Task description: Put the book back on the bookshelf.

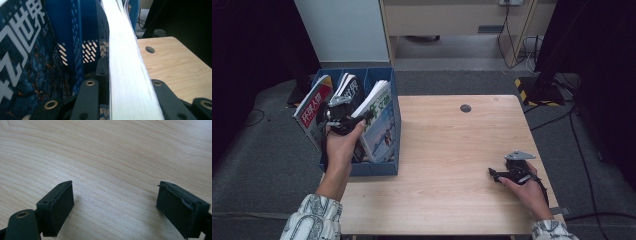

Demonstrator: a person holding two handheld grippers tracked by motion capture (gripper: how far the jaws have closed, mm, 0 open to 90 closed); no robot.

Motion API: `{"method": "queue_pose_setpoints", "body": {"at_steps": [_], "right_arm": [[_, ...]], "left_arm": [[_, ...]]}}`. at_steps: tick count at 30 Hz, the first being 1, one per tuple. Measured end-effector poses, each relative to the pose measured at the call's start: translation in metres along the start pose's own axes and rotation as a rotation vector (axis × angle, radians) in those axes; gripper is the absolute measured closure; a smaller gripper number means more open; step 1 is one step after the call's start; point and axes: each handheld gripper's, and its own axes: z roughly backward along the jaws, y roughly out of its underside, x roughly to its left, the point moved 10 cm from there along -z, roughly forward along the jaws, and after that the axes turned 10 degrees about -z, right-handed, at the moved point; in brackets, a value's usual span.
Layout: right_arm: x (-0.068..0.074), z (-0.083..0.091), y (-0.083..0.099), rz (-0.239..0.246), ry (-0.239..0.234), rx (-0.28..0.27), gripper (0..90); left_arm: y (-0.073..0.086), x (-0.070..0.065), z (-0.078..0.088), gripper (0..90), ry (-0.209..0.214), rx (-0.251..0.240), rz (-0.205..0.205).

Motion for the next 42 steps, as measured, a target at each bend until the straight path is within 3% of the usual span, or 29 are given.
{"method": "queue_pose_setpoints", "body": {"at_steps": [8,16,42], "right_arm": [[0.0,0.0,0.0,0.001,0.001,0.0,13.9],[0.0,0.0,0.0,0.001,0.0,0.0,13.8],[0.001,-0.001,0.0,-0.004,-0.004,0.0,12.9]], "left_arm": [[0.005,0.001,0.004,72.3,0.007,0.003,0.0],[0.008,0.004,0.006,71.8,0.02,0.036,-0.007],[-0.013,0.009,0.001,64.0,0.052,0.094,0.006]]}}
